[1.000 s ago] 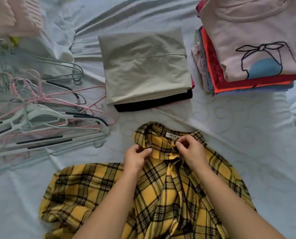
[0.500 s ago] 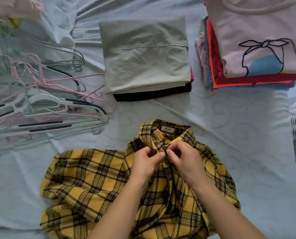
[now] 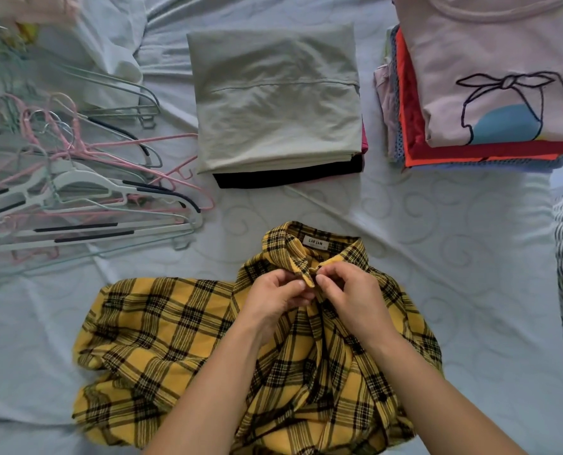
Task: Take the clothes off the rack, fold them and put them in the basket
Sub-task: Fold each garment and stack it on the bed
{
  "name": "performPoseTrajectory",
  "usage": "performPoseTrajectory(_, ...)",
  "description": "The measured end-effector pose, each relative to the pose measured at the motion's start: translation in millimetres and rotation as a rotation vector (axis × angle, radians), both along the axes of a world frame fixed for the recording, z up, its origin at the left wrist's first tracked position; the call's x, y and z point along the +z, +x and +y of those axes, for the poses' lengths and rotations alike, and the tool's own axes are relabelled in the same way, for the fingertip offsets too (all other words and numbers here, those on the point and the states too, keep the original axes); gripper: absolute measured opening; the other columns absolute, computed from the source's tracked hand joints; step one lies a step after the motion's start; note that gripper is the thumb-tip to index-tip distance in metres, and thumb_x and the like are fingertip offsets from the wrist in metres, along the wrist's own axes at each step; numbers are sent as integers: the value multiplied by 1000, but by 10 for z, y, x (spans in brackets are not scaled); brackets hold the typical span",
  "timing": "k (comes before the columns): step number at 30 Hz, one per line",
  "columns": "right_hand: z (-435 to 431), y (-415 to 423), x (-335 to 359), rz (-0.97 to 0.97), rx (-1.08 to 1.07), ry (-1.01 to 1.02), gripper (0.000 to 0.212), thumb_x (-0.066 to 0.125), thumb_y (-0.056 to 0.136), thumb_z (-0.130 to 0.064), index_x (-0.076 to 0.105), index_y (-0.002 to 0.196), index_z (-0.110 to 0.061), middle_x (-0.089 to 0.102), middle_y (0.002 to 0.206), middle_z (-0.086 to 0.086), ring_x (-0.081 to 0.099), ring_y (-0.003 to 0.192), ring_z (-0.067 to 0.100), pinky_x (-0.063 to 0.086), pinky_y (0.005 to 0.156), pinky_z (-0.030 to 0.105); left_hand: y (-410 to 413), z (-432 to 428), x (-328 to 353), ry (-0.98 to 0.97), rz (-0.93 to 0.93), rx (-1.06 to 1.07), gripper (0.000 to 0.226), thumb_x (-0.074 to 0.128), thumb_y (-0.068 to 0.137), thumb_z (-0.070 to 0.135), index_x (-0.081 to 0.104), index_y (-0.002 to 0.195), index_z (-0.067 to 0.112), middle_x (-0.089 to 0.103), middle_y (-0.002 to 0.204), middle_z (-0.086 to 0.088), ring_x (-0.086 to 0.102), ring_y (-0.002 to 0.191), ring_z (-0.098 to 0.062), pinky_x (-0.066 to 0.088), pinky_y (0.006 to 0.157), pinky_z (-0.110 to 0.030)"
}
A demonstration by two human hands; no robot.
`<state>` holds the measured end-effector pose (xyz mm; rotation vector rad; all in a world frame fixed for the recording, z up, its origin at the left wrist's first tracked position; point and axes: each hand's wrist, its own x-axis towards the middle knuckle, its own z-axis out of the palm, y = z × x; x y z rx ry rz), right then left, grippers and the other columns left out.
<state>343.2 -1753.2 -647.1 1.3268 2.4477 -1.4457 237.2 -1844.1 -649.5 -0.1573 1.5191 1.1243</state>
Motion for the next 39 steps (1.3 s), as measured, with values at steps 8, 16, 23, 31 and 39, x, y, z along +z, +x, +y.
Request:
performPoseTrajectory(8,-31,1,-44,19,156,218,13,67,84,-20,65,95,-13,60,87,-6,54,75,7,49,63,24,-73,71,-16,-30,155,-97,10,64,84,5,65,78,13,64,68,2,58,61,-8,48,58,-17)
performPoseTrajectory(16,182,-87,-48,-15,-21,-84,7,64,82,-14,63,76,-16,58,69,-8,51,61,7,42,55,17,-122,94,-21,170,513,-369,6,62,87,7,62,82,11,58,74,6,53,66,0,47,65,-17)
performPoseTrajectory(23,310,-206,-206,139,-380,-529,17,56,90,-8,66,100,-18,67,90,-4,61,79,4,50,70,19,-145,248,-300,72,772,-248,10,61,87,9,56,94,15,57,90,5,56,86,-10,47,78,-22)
performPoseTrajectory(31,176,58,-559,-219,197,222,18,60,89,-28,65,103,-18,58,99,-5,54,92,12,48,75,27,295,202,-622,-285,753,-448,24,55,92,19,52,116,13,58,116,-2,55,106,-19,43,87,-27)
performPoseTrajectory(39,127,138,-632,-159,276,144,18,58,89,-35,63,96,-20,55,92,-6,52,87,12,46,73,26,265,365,-705,-534,752,-341,21,57,91,28,57,105,12,65,106,-5,60,99,-25,42,75,-30)
